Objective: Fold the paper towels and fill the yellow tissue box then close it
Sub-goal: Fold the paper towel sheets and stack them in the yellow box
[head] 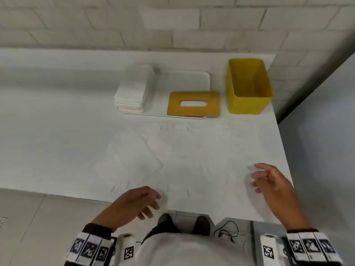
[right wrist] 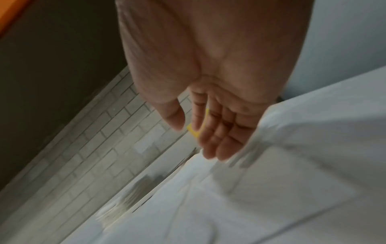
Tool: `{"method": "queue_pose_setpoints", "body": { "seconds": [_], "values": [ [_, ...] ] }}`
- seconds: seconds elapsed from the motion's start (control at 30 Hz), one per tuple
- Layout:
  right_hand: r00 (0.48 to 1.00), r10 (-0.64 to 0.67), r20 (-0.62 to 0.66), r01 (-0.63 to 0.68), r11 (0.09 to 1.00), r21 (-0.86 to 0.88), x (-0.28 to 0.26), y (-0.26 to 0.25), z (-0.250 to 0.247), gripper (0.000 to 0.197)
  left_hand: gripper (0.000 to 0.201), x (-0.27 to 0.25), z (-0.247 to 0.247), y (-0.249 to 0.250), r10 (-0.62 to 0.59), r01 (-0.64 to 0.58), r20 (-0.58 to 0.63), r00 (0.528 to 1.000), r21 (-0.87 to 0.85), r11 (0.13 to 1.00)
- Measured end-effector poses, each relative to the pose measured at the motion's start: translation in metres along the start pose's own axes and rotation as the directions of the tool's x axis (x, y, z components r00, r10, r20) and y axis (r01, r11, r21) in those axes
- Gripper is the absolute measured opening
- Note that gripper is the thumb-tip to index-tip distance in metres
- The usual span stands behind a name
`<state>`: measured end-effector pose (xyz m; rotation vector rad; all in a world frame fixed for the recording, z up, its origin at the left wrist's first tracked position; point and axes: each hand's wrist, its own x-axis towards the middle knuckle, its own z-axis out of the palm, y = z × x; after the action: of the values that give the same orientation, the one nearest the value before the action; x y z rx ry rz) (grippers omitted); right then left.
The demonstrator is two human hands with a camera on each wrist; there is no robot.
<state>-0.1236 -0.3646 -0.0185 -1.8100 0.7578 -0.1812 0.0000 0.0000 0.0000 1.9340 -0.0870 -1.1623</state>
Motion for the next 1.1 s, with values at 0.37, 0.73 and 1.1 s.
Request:
{"method": "queue_pose_setpoints", "body": {
  "seconds": [0.37, 0.73, 1.1],
  "values": [
    [0.976, 0.152, -0.159, -0.202, 0.903, -0.38, 0.035, -0.026, 0.074, 0.068, 0.022, 0.017, -0.038, 0.008, 0.181, -0.172, -0.056, 0.982, 0.13, 0.976],
    [0.944, 0.202, -0.261, -0.315, 0.787, -0.53, 0.072, -0.029, 0.069, 0.085, 0.019, 0.027, -0.066, 0.002, 0.272, -0.266, -0.037, 0.962, 0.115, 0.957],
    [0.99, 0.042, -0.132, -0.105, 0.849, -0.517, 0.085, -0.016, 0.061, 0.014, 0.018, 0.049, -0.049, 0.04, 0.318, -0.309, -0.041, 0.947, 0.147, 0.94]
  ]
}}
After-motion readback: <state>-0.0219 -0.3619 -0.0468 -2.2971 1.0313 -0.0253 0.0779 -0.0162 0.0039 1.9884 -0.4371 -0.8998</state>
